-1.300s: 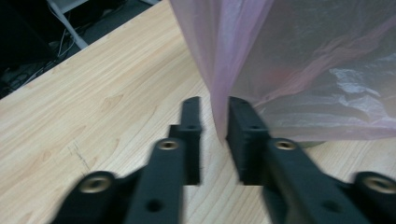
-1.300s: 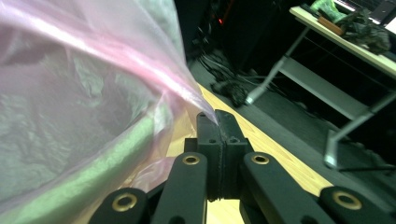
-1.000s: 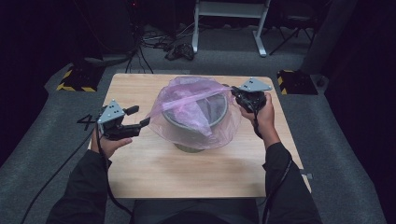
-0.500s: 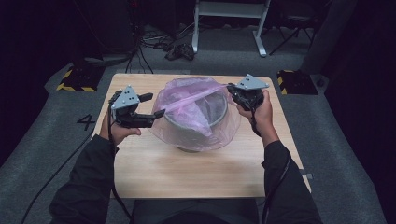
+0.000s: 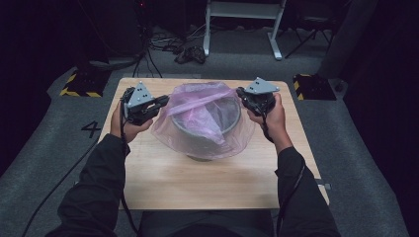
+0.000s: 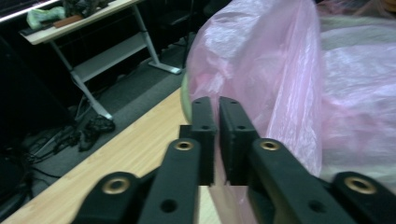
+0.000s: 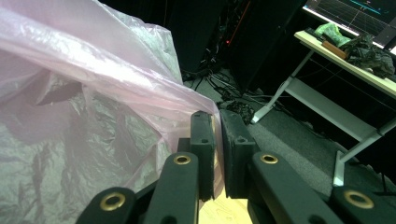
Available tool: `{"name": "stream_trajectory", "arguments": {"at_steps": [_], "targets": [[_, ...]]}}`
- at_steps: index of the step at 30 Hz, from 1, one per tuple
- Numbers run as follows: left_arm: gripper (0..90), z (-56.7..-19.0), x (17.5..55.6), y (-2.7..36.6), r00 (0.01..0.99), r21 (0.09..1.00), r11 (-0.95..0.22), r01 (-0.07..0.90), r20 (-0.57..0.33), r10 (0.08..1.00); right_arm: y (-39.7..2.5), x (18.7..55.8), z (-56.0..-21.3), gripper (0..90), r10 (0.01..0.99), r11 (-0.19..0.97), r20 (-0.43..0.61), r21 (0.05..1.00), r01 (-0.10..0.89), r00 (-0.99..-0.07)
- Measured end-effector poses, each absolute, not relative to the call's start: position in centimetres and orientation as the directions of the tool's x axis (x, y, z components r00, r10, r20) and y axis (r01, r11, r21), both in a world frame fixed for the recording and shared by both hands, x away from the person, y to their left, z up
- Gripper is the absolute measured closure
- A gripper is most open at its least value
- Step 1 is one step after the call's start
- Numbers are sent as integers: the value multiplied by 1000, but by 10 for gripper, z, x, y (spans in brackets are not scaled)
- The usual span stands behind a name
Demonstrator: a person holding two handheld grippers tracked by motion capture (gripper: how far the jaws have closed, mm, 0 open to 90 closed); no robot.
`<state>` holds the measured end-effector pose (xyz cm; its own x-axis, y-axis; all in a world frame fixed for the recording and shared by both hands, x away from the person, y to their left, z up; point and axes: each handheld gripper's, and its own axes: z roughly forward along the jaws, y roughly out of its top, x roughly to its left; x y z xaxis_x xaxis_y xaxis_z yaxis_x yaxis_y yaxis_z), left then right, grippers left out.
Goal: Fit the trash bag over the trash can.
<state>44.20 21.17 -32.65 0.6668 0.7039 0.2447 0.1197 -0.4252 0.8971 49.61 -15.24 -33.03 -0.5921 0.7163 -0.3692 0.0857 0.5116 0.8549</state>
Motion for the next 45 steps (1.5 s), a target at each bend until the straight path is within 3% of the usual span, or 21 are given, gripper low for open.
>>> {"name": "stream_trajectory", "arguments": {"at_steps": [15,27,37,45], "targets": [[900,-342,485,223,604,917,-364,164,199,772,-146,513,-332,807,726,524,-367,842,123,-582],[900,-376,528,209,653,906,-313,285,55,755,-154,534,-352,859,756,493,-277,837,238,-593],[900,-392,519,200,729,913,-274,301,-35,684,-163,524,-373,896,705,459,-172,850,258,-688],[900,-393,490,199,791,923,-290,251,-23,611,-175,503,-380,899,673,426,-128,872,240,-729]]}}
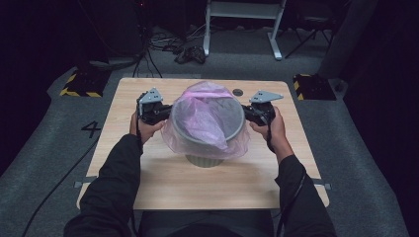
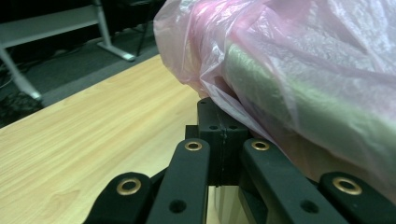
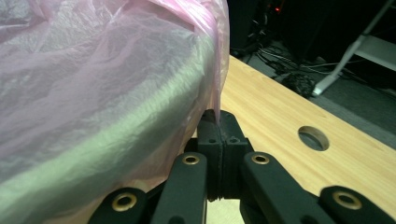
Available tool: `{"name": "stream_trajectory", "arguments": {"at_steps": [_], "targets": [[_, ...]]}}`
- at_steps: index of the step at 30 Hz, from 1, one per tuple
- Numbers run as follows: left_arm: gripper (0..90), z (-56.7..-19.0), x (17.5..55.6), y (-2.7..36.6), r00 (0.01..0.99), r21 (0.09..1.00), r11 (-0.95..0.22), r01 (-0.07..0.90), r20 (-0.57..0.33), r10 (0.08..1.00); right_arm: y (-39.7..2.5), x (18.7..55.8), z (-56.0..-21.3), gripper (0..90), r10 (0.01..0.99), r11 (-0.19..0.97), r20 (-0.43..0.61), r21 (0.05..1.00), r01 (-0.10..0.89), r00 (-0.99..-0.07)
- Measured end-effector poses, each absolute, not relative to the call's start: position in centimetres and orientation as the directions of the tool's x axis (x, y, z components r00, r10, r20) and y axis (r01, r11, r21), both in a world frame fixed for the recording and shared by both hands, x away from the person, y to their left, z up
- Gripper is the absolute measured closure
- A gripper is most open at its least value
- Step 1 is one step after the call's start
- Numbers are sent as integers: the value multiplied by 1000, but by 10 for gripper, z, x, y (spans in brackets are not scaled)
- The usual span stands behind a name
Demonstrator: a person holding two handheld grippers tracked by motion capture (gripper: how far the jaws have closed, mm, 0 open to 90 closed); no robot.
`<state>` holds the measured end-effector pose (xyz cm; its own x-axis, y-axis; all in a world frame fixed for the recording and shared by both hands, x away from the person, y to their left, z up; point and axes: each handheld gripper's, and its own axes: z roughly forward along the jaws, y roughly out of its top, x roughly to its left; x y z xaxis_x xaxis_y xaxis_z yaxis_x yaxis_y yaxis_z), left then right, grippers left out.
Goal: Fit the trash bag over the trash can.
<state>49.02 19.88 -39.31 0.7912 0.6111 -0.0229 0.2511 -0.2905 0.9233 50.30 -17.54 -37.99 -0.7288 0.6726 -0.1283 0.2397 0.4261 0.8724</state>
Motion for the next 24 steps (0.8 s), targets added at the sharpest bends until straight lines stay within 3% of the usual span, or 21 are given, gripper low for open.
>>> {"name": "stream_trajectory", "arguments": {"at_steps": [7,16,24], "targets": [[900,-394,489,190,784,919,-311,242,4,620,-192,489,-378,898,680,416,-129,878,235,-722],[900,-407,518,184,744,904,-248,347,-105,660,-187,508,-383,897,739,375,-103,884,279,-666],[900,-420,523,178,744,847,-331,415,-107,659,-180,514,-398,897,713,428,-70,831,354,-697]]}}
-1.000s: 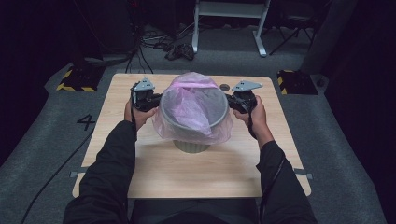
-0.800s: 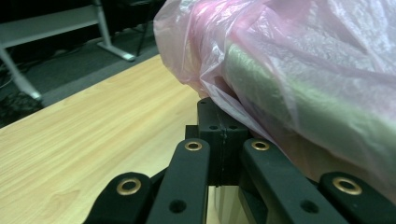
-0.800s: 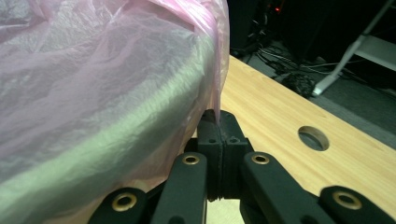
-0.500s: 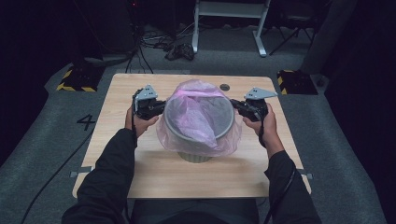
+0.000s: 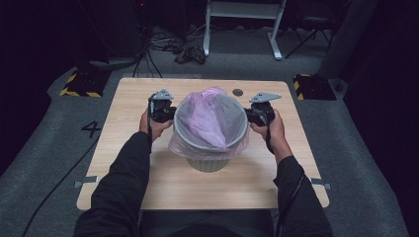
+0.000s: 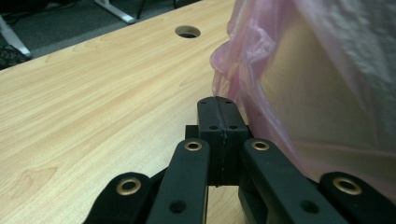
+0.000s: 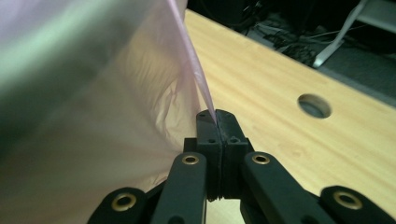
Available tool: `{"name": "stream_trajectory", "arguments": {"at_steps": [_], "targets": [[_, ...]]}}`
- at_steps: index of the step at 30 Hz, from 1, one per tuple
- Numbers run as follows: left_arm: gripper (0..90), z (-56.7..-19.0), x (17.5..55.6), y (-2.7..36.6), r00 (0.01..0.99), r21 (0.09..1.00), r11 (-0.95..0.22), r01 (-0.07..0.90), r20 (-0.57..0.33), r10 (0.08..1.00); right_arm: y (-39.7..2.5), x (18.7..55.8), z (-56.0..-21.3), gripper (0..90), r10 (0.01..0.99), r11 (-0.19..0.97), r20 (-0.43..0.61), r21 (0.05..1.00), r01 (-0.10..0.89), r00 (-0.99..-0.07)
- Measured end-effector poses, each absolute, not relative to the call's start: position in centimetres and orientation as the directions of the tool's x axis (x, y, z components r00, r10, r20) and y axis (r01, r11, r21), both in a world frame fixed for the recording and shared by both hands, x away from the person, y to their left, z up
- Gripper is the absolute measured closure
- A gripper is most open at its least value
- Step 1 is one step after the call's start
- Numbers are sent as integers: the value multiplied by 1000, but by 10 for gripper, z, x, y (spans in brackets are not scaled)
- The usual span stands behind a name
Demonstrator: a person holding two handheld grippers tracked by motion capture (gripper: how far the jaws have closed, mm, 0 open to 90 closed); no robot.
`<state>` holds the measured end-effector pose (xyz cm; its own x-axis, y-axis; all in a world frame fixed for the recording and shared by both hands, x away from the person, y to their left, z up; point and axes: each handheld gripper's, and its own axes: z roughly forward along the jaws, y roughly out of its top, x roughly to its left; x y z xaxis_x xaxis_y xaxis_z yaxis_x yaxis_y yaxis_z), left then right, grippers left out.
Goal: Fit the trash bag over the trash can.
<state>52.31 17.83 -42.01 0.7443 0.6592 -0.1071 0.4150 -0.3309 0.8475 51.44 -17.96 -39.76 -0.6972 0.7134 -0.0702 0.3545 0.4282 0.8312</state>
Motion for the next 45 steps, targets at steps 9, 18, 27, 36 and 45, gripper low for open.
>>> {"name": "stream_trajectory", "arguments": {"at_steps": [9,18,27,36,45], "targets": [[717,-425,496,195,705,838,-365,405,-31,709,-204,496,-413,824,722,432,-70,822,370,-688],[333,-416,449,237,691,864,-377,334,47,721,-239,466,-400,423,743,391,-107,871,298,-661],[173,-410,398,237,776,887,-390,248,60,628,-243,431,-398,265,613,461,-159,868,187,-774],[157,-416,358,210,818,879,-443,177,119,562,-231,407,-412,175,495,558,-231,823,103,-838],[405,-412,369,198,774,900,-410,151,150,616,-217,406,-417,525,580,571,-360,820,49,-730]]}}
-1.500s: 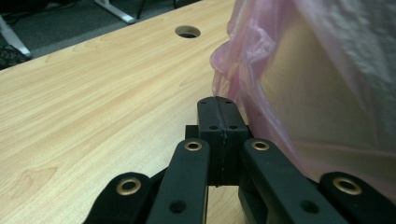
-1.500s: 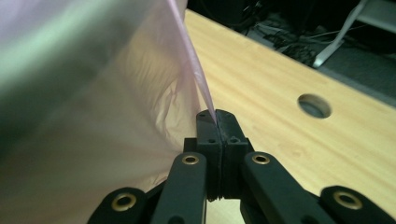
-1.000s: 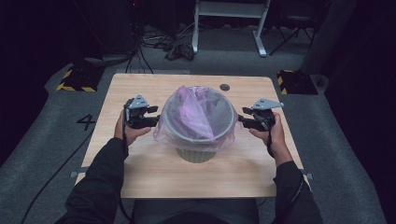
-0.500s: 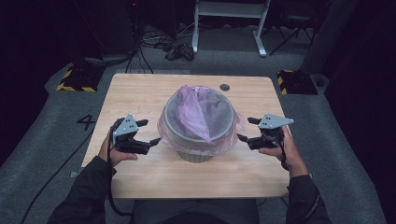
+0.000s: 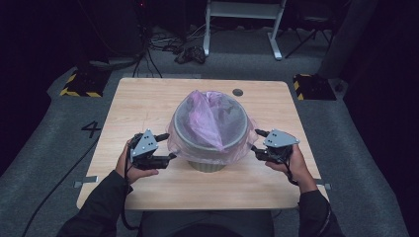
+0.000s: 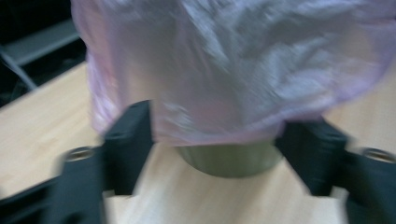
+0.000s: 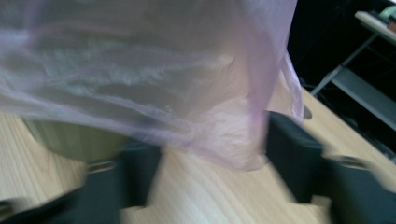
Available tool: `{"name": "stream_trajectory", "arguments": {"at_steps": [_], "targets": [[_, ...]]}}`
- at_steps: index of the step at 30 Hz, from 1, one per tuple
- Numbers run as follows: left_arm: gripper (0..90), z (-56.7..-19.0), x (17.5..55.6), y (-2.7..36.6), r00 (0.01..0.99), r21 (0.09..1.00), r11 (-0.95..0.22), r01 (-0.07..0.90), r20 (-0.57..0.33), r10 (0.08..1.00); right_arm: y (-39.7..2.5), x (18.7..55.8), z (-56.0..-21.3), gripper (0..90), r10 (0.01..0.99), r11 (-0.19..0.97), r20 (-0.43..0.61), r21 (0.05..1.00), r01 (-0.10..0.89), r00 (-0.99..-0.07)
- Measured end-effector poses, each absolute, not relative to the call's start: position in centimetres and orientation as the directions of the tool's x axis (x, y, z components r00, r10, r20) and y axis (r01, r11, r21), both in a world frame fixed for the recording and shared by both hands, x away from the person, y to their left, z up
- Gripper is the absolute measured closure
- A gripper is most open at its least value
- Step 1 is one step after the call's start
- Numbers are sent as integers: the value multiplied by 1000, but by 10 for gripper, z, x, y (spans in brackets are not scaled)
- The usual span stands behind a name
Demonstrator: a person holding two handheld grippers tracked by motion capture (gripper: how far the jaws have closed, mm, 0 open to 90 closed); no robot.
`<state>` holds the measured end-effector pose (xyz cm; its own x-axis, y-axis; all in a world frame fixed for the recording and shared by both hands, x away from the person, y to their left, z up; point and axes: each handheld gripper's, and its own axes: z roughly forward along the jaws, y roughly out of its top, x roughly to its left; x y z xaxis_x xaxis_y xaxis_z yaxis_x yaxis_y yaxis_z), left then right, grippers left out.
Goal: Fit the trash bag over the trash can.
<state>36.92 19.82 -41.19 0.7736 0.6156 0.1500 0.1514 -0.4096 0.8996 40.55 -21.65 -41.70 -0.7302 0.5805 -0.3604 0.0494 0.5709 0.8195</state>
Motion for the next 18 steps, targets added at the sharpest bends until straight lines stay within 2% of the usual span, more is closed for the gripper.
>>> {"name": "stream_trajectory", "arguments": {"at_steps": [1,3,4,5,6,11,18], "targets": [[522,-412,371,199,779,905,-403,139,151,608,-216,405,-416,637,573,564,-355,825,41,-739],[722,-411,376,199,761,898,-424,117,193,619,-214,405,-415,795,556,573,-364,819,27,-747],[827,-411,377,199,761,897,-428,113,199,618,-213,405,-415,853,555,582,-373,813,27,-743],[877,-411,379,200,759,895,-431,109,205,618,-213,404,-415,884,554,583,-374,812,25,-744],[900,-412,379,200,765,892,-439,111,206,611,-214,403,-415,900,553,574,-371,818,19,-746],[900,-425,377,201,783,844,-522,127,237,574,-218,398,-423,900,528,583,-345,812,36,-776],[900,-445,376,203,814,799,-577,171,216,540,-223,399,-441,900,516,595,-295,799,88,-804]]}}
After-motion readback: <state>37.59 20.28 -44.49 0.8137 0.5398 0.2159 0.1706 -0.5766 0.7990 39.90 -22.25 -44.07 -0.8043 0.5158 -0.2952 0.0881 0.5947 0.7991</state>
